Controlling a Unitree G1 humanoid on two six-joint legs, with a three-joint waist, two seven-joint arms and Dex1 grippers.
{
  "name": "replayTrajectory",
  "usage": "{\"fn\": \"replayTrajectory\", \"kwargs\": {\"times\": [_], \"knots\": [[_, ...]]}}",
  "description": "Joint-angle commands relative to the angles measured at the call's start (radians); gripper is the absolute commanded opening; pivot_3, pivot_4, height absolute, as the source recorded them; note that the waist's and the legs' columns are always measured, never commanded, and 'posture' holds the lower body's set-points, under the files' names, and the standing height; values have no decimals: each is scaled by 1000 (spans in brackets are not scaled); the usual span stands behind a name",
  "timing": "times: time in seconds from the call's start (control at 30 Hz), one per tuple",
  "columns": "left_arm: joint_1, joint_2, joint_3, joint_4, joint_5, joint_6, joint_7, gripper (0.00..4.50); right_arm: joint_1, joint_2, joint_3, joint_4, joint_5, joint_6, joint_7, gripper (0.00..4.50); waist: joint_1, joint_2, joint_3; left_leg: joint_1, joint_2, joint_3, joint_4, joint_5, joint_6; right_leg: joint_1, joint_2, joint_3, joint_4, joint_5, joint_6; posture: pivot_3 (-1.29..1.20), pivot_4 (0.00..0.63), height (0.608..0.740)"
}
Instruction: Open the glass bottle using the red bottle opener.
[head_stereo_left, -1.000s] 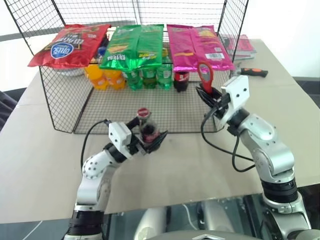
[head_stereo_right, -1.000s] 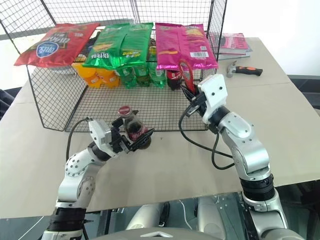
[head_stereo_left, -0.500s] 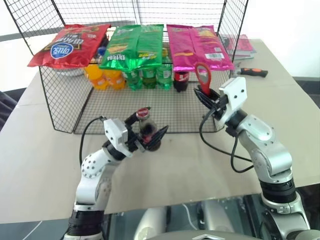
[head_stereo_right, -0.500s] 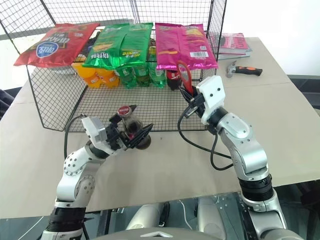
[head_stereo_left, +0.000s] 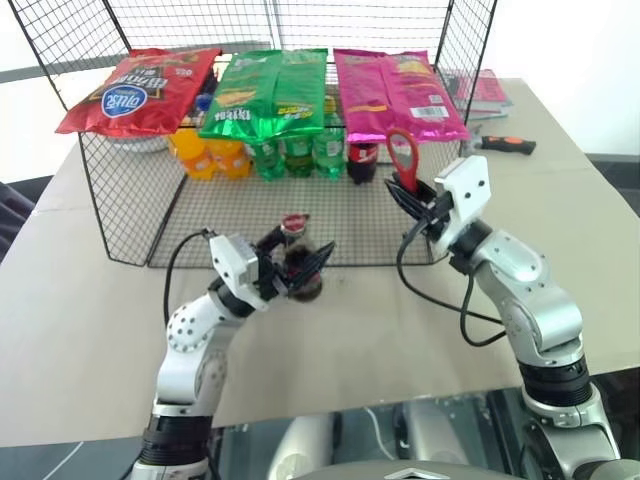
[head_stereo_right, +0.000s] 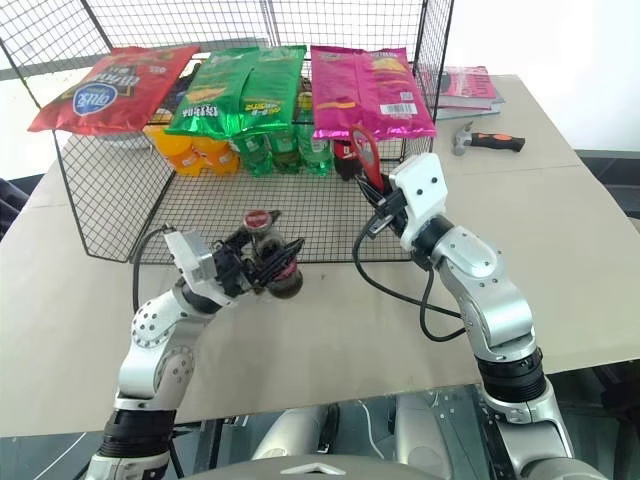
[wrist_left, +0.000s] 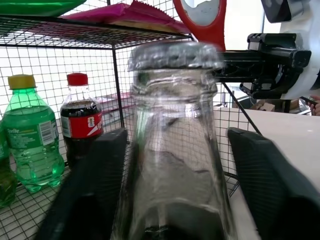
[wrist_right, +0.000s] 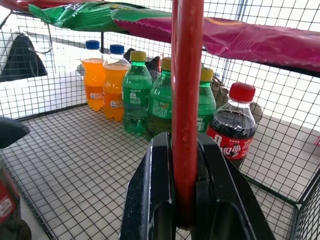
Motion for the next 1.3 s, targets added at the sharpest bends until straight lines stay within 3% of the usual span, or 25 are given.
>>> {"fn": "replayTrajectory", "kwargs": {"times": [0.03,0.33,0.57,0.93,1.3], "knots": [[22,11,3,-5,2,-17,-7,2065,-17,0,1,-21,-1,-28,10,0,-1,0,0,0,0,0,0,0,0,0,0,0,0,0,0,0,150,740],[19,32,17,-15,-65,27,-17,2059,-25,3,61,-5,-38,-71,42,0,-2,0,0,1,0,0,0,0,0,1,0,0,0,0,0,0,150,740],[-7,51,10,20,-80,38,-60,2059,-56,-58,214,93,-257,-309,80,0,-1,0,0,1,0,0,0,0,0,1,0,0,0,0,0,0,150,740],[-45,41,1,72,-62,17,-87,2059,-118,-35,333,348,-596,-668,-59,0,-1,0,0,1,0,1,0,0,0,1,1,0,0,0,0,0,150,740],[-67,30,-8,102,-49,0,-92,2059,-128,5,388,419,-849,-813,-226,0,0,0,-1,2,0,0,0,0,-1,1,1,0,1,0,0,0,150,740]]}}
